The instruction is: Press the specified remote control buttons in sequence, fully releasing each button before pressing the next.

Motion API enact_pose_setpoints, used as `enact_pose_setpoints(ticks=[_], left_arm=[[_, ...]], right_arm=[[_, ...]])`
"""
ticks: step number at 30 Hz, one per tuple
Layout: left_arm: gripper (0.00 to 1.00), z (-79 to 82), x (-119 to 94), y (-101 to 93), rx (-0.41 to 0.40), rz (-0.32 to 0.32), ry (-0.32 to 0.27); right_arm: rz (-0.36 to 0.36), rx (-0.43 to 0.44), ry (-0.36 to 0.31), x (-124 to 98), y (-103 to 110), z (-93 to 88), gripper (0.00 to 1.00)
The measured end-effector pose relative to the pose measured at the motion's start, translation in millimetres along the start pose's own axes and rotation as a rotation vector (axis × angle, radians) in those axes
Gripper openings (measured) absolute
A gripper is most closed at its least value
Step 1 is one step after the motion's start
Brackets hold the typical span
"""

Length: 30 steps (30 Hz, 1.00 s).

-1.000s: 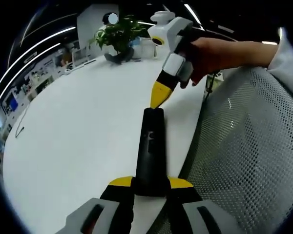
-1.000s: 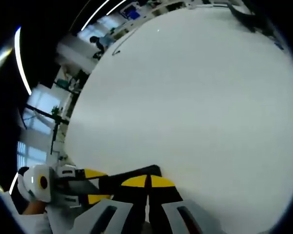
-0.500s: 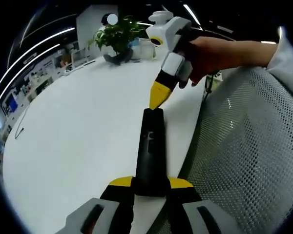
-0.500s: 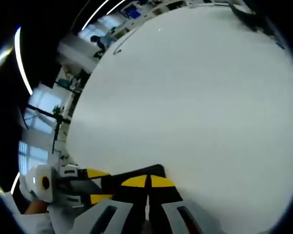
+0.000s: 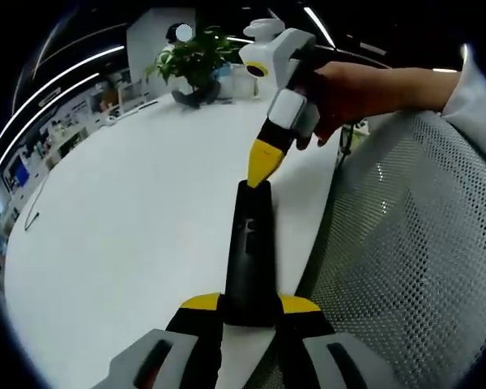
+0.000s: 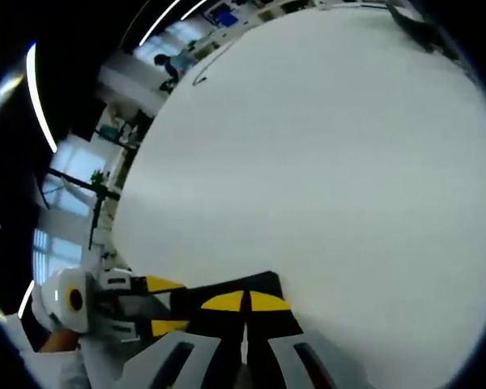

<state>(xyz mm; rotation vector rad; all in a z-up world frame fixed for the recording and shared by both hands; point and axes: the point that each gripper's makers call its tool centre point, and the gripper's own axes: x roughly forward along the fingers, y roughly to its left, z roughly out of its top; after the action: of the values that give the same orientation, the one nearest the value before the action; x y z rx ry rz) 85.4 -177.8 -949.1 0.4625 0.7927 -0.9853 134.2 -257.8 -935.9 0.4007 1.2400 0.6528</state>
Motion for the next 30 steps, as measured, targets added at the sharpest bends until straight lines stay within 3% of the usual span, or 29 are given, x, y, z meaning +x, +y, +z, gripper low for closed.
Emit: enact_pose_setpoints(ticks=[30], left_arm=[[0.24, 0.3, 0.1, -0.9, -0.001, 0.001, -0.003]], right_arm=[[-0.019, -0.003, -0.010, 1.5, -0.5, -1.2, 0.00]])
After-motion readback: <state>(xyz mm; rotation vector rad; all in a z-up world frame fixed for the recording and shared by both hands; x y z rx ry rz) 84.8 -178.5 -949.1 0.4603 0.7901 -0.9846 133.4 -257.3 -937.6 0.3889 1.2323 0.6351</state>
